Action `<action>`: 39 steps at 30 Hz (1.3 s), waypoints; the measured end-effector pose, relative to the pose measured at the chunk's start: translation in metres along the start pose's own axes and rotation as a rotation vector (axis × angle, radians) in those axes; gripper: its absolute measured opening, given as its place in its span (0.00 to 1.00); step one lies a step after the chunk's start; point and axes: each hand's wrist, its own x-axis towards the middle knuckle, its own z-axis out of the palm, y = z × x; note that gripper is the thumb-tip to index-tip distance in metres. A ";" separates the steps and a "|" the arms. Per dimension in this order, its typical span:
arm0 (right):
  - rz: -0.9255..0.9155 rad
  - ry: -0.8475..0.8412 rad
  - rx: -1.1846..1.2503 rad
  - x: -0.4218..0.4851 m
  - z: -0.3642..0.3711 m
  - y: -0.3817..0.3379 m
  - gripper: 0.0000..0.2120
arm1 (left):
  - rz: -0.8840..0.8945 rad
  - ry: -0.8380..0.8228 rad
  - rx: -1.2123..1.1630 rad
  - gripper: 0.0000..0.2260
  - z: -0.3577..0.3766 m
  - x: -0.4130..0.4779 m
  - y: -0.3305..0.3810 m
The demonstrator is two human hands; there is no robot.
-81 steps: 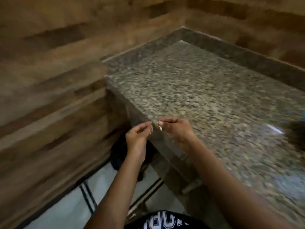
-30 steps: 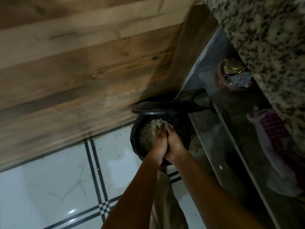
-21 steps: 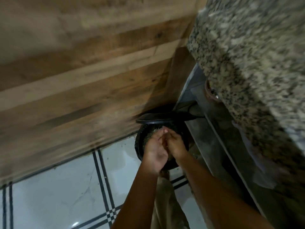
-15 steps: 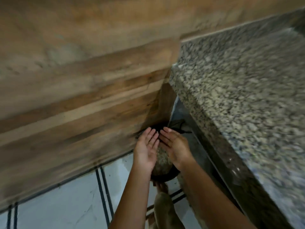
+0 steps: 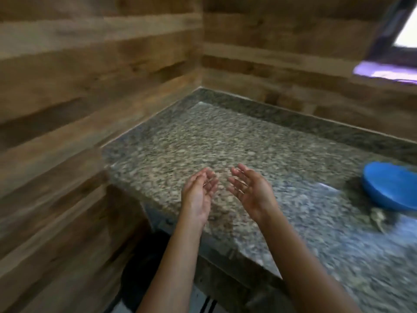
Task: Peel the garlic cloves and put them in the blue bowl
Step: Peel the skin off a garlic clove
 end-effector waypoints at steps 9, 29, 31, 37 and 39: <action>-0.230 0.302 0.128 -0.037 -0.196 -0.122 0.08 | -0.219 -0.398 0.157 0.09 0.172 -0.045 -0.170; -0.229 0.735 0.136 -0.059 -0.440 -0.196 0.10 | 0.164 -0.690 1.420 0.15 0.298 -0.075 -0.403; -0.227 0.740 0.136 -0.058 -0.447 -0.197 0.10 | 0.252 -0.734 1.539 0.14 0.303 -0.076 -0.412; -0.227 0.738 0.141 -0.055 -0.456 -0.199 0.10 | 0.387 -0.733 1.522 0.08 0.302 -0.080 -0.413; -0.225 0.724 0.143 -0.055 -0.452 -0.199 0.09 | 0.453 -0.695 1.429 0.08 0.303 -0.086 -0.401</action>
